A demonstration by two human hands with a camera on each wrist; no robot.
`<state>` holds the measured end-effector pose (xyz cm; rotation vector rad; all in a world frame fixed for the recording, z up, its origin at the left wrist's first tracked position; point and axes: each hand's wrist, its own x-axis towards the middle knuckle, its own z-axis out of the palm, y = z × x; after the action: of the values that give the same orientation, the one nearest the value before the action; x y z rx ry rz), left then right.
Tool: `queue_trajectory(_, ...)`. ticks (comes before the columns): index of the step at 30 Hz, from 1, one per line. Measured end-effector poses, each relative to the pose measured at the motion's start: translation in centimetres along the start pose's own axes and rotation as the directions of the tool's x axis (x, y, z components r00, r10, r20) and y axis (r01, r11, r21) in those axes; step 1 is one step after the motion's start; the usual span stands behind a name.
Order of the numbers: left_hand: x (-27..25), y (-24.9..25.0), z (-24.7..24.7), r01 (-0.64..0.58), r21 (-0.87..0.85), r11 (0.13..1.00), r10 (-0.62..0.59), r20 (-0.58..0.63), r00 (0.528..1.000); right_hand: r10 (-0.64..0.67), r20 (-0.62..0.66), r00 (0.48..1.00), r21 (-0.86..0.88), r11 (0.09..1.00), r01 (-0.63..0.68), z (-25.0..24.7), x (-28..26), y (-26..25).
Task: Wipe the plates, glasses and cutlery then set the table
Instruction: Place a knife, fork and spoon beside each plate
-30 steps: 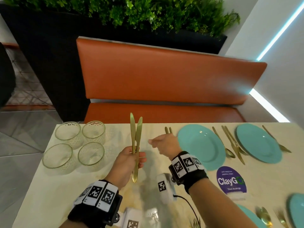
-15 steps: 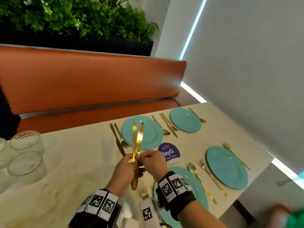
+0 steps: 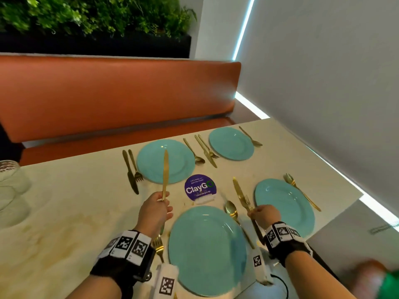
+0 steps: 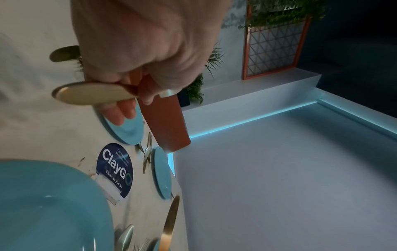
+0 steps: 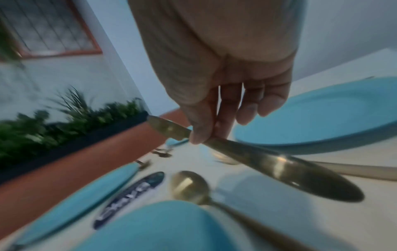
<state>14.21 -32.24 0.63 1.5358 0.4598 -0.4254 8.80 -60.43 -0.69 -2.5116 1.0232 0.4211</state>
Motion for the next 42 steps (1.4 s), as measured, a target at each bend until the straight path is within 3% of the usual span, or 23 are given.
queue_trajectory(4, 0.5, -0.8, 1.1, 0.003, 0.004, 1.000, -0.003, -0.100, 0.995, 0.029, 0.030, 0.999, -0.150, 0.988, -0.024, 1.7, 2.6, 3.0)
queue_trajectory(9, 0.4, -1.6, 2.7, -0.002, -0.008, 1.000, 0.001, -0.126, 0.992, 0.038, 0.073, 0.997, -0.227, 0.974, -0.021, 3.6, 4.1, 3.8)
queue_trajectory(22, -0.9, -1.8, 4.5, -0.009, -0.017, 1.000, 0.006, -0.160, 0.987, 0.047, -0.022, 0.999, -0.128, 0.990, -0.050, 4.2, 5.2, 4.1)
queue_trajectory(27, -2.2, -1.9, 4.5, 0.028, -0.093, 0.995, -0.037, -0.089, 0.995, -0.058, -0.065, 0.996, -0.081, 0.995, 0.053, 3.1, 3.3, 2.8)
queue_trajectory(30, -3.3, -1.8, 3.9, 0.077, -0.197, 0.977, -0.081, -0.011, 0.997, -0.214, -0.076, 0.974, 0.076, 0.973, 0.220, 2.1, 0.5, 0.0)
queue_trajectory(33, -4.4, -1.8, 2.9, 0.117, -0.252, 0.961, -0.101, 0.077, 0.992, -0.451, -0.085, 0.889, 0.222, 0.861, 0.458, 1.8, -4.3, -3.9)
queue_trajectory(36, -5.3, -2.2, 1.3, 0.139, -0.289, 0.947, -0.109, 0.117, 0.987, -0.592, -0.062, 0.804, 0.299, 0.757, 0.581, 3.0, -9.3, -7.4)
queue_trajectory(39, -6.1, -2.9, -0.9, 0.163, -0.347, 0.923, -0.105, 0.181, 0.978, -0.647, -0.011, 0.762, 0.370, 0.706, 0.604, 5.4, -13.5, -9.9)
queue_trajectory(42, -7.1, -3.4, -4.0, 0.199, -0.363, 0.910, -0.130, 0.205, 0.970, -0.599, -0.040, 0.800, 0.416, 0.718, 0.558, 8.0, -16.8, -11.2)
